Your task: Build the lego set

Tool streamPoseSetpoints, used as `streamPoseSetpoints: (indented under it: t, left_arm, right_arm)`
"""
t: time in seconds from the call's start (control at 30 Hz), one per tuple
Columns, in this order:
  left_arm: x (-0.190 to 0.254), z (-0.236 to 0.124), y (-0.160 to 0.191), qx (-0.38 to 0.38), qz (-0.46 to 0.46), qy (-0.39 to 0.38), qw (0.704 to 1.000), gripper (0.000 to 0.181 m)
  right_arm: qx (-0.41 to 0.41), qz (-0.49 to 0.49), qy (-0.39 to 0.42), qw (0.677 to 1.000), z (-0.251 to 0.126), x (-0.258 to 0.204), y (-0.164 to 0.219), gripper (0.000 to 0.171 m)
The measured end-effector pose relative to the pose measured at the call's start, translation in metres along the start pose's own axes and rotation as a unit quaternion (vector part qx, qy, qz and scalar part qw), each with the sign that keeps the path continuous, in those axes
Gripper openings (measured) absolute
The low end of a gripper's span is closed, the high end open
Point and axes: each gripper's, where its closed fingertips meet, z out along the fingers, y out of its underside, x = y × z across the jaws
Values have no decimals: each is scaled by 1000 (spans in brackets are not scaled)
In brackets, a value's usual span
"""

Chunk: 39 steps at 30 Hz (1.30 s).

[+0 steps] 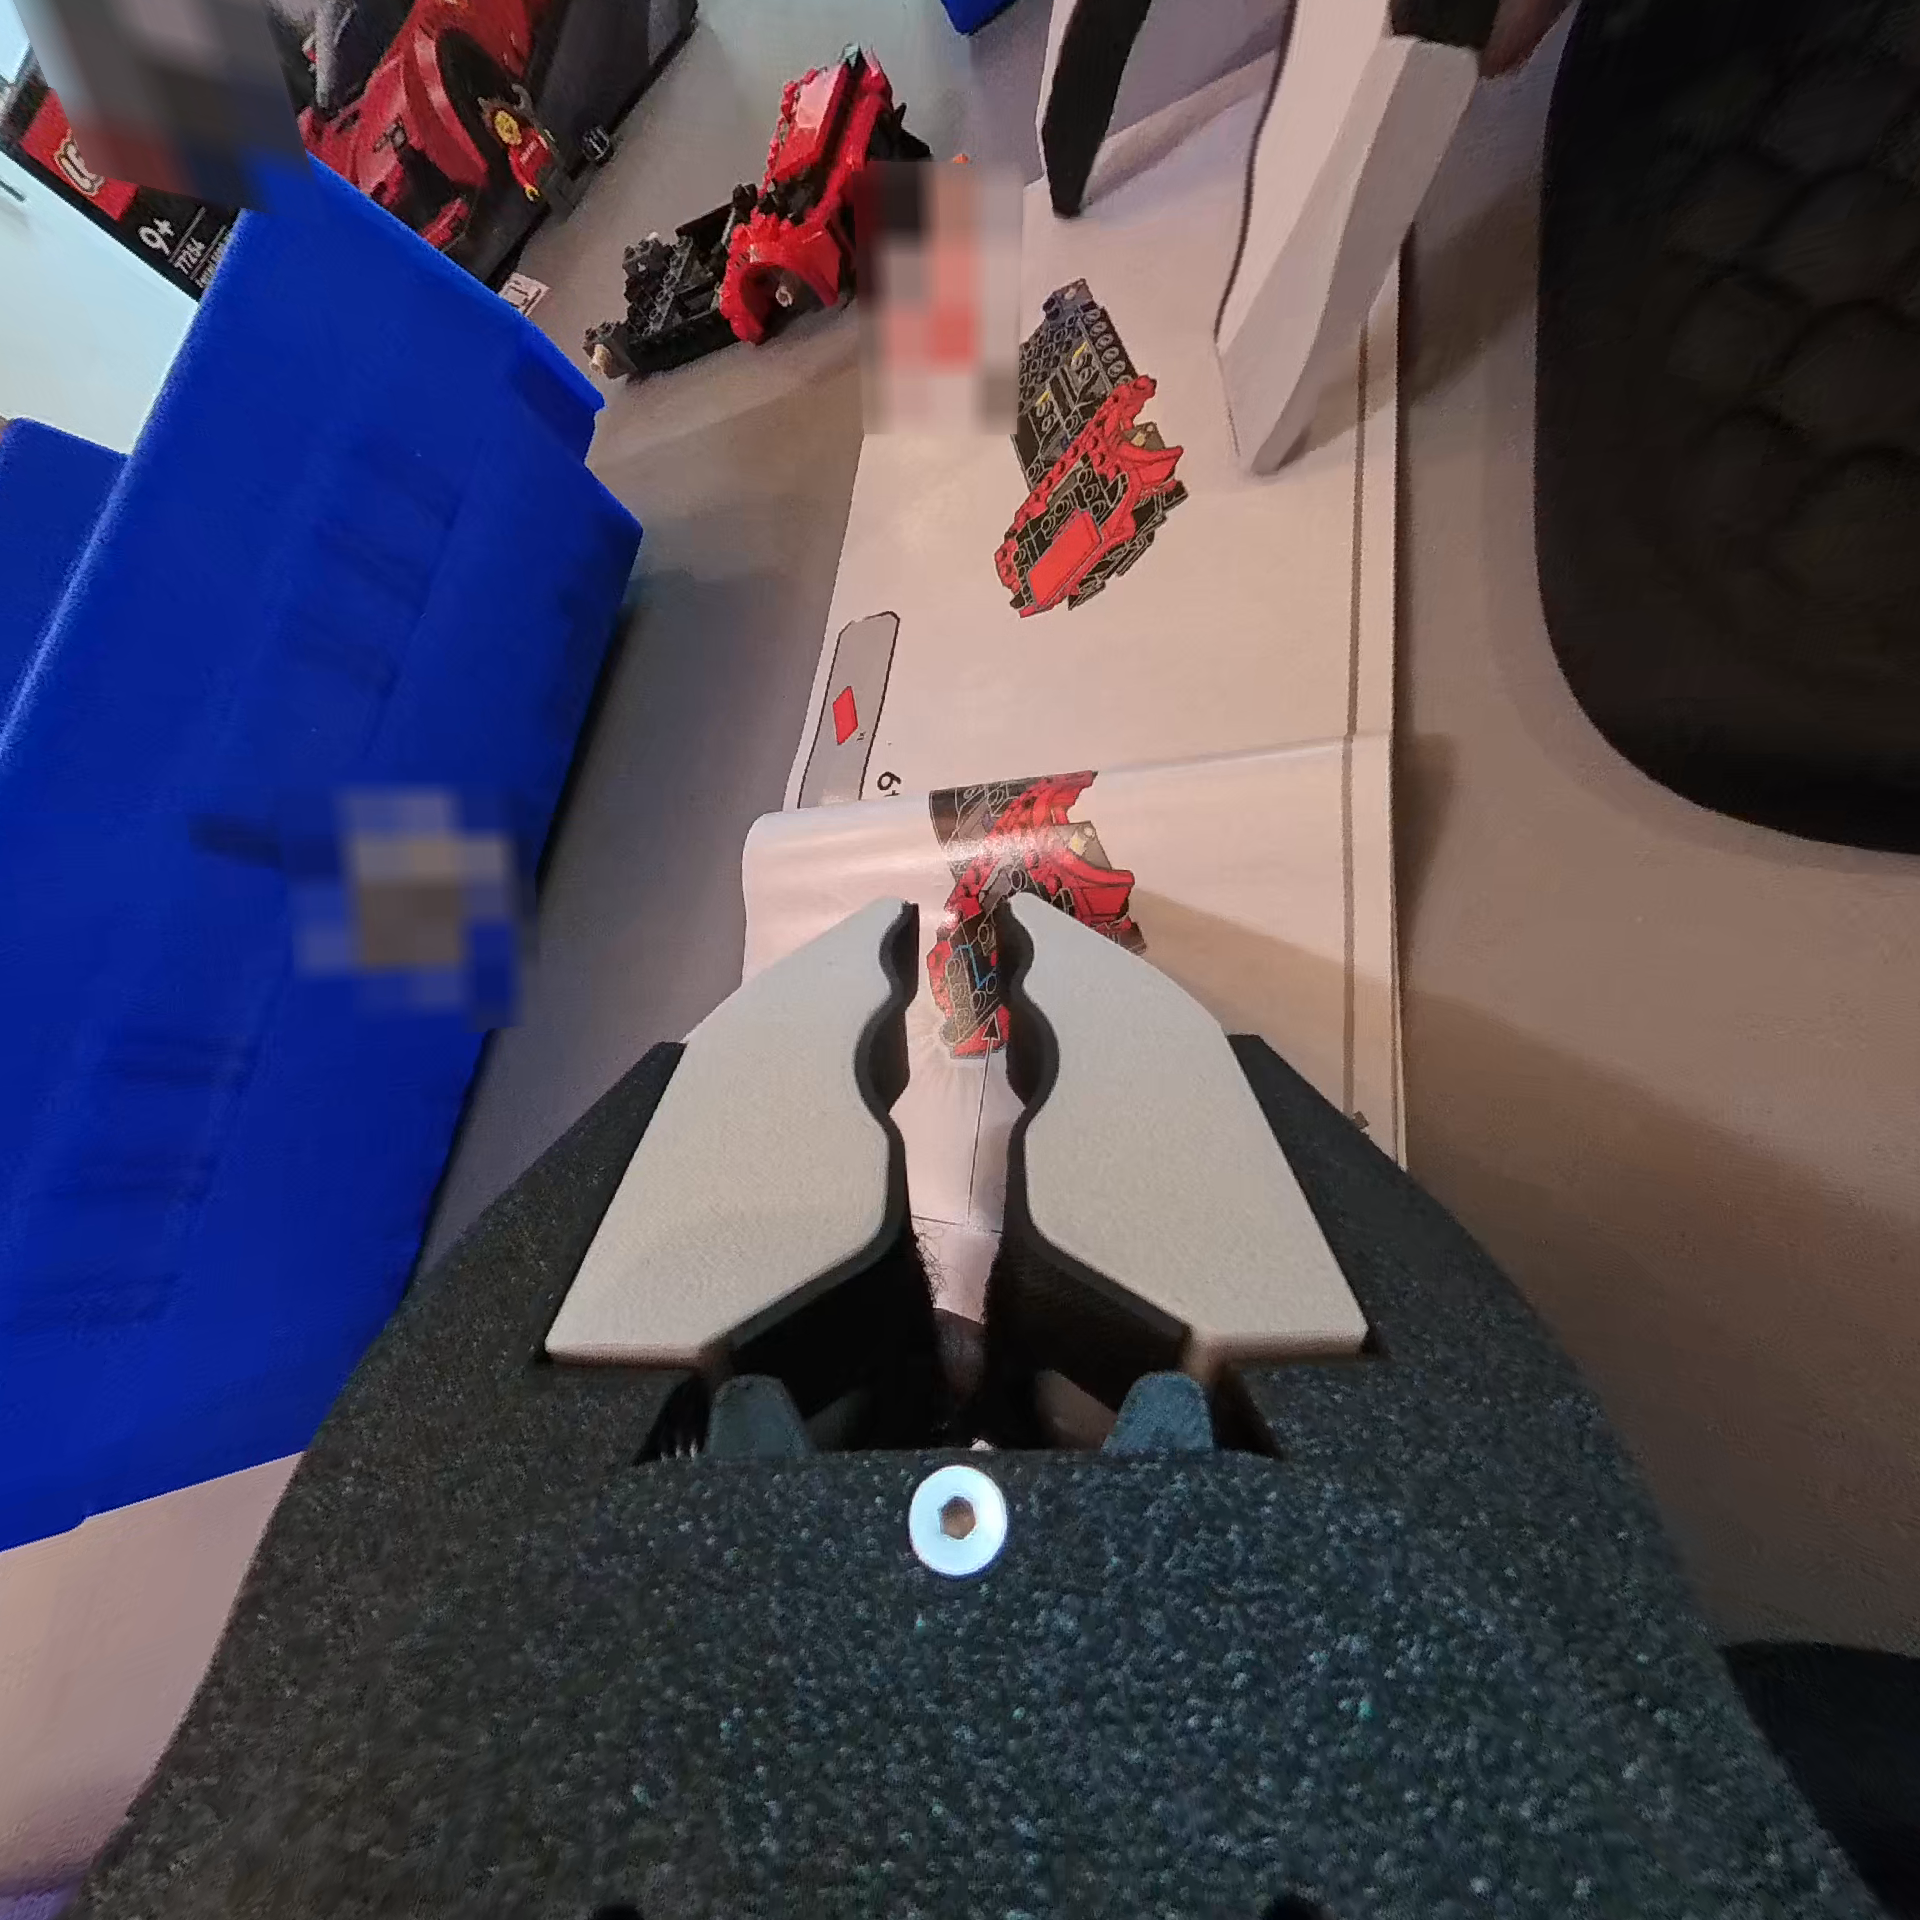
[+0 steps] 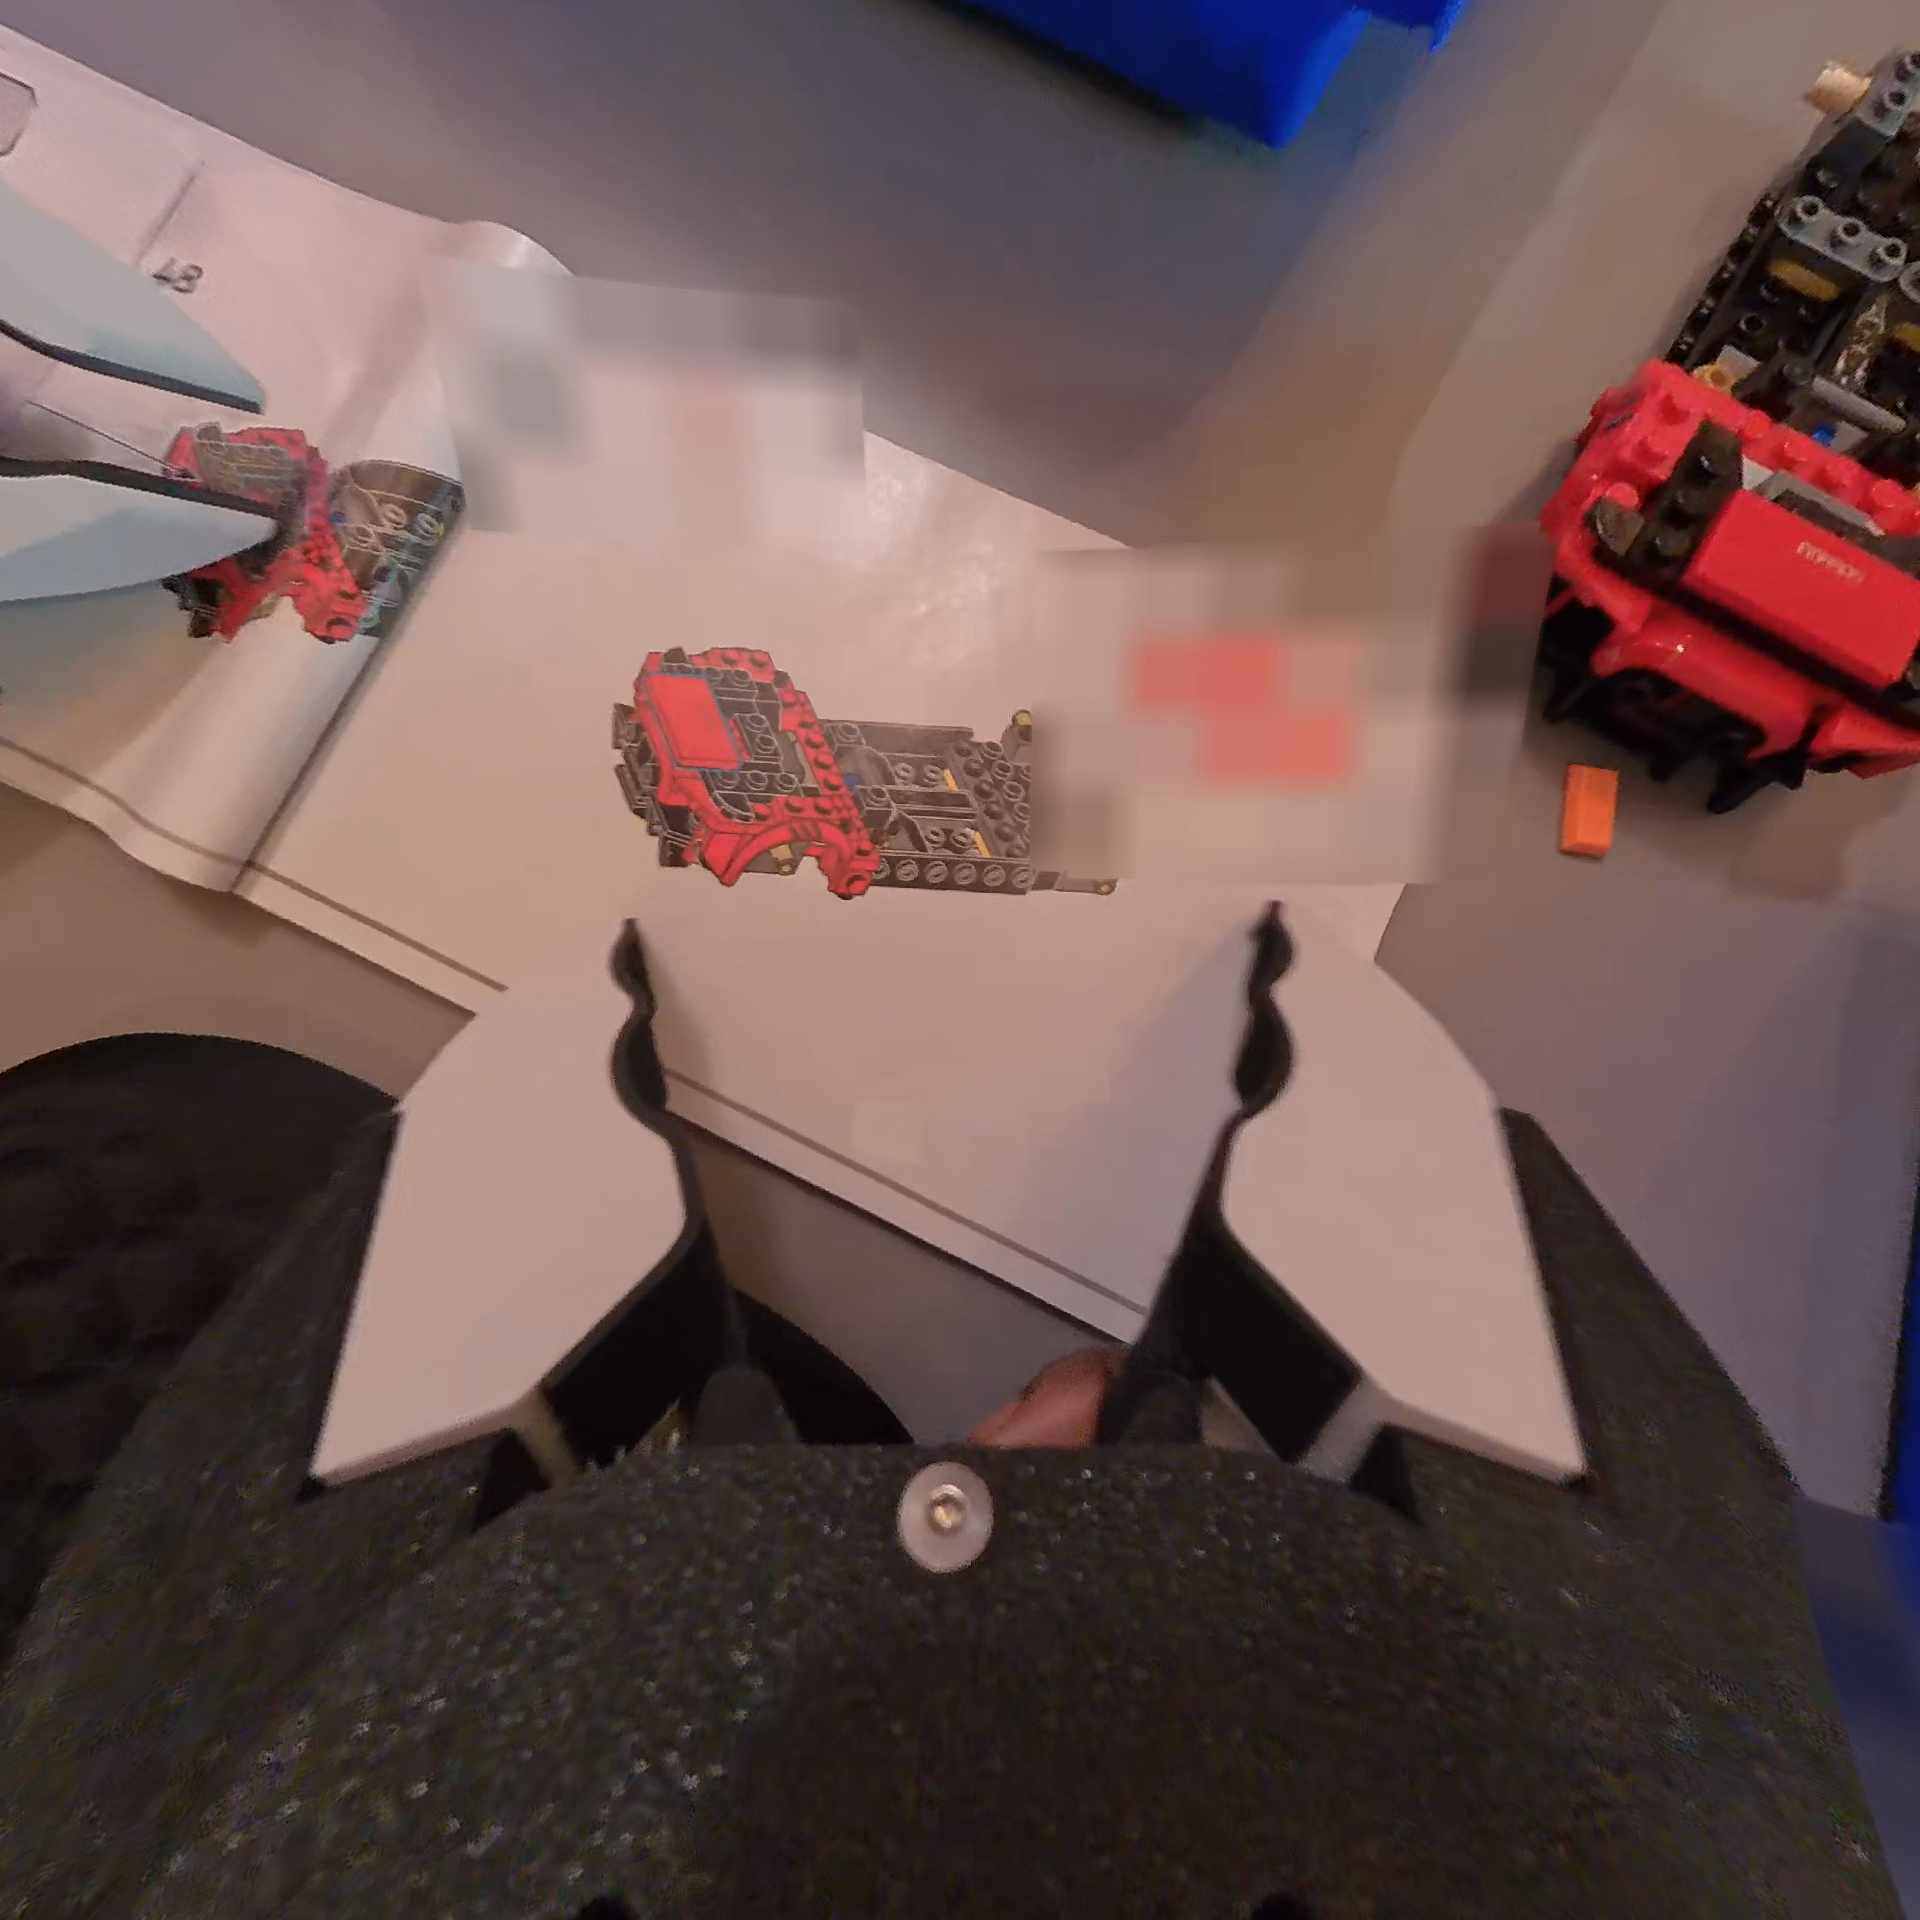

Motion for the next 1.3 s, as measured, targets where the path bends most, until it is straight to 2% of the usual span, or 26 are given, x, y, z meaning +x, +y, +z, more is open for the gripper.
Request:
streamPoseSetpoints:
  t: [0.03,0.07,0.2,0.3,0.4,0.53,0.6,0.67,0.73,0.8,0.9,0.93,1.03,1.1,1.3]
  left_arm:
    - [0,0,0,0,0,0,1000,13]
    - [0,0,0,-1,1,1,1000,13]
    - [1,1,1,-3,2,2,1000,13]
    - [1,1,1,-3,2,2,1000,13]
    - [0,1,1,-3,2,0,1000,13]
    - [-5,-2,-2,11,-13,-8,1000,17]
    - [-13,-6,-7,35,-40,-19,998,20]
    - [-21,-14,-18,83,-88,-20,993,24]
    - [-28,-26,-34,148,-157,0,976,27]
    - [-33,-38,-48,211,-243,40,946,31]
    - [-44,-50,-53,258,-345,94,898,41]
    - [-44,-52,-52,263,-355,111,890,45]
    - [-36,-50,-45,245,-310,134,909,46]
    - [-27,-46,-42,230,-280,148,920,45]
    - [-19,-46,-45,230,-266,170,920,27]
  right_arm:
    - [-4,8,9,1000,1,4,1,121]
    - [-3,16,7,1000,2,6,2,125]
    - [4,9,3,1000,2,4,1,121]
    - [6,-10,-13,1000,0,-6,-1,101]
    - [5,-15,-19,1000,-1,-9,-2,93]
    - [28,-48,-44,997,-3,-20,-10,48]
    - [67,-62,-49,995,-9,-25,-21,32]
    - [111,-80,-61,989,-17,-33,-34,25]
    - [156,-127,-50,978,-26,-41,-48,25]
    - [189,-210,-26,959,-32,-56,-57,25]
    - [219,-332,34,917,-34,-75,-65,31]
    - [229,-367,56,900,-34,-80,-67,31]
    - [246,-425,77,868,-33,-95,-69,31]
    - [256,-430,53,864,-33,-105,-68,31]
    - [275,-440,33,854,-38,-112,-67,32]
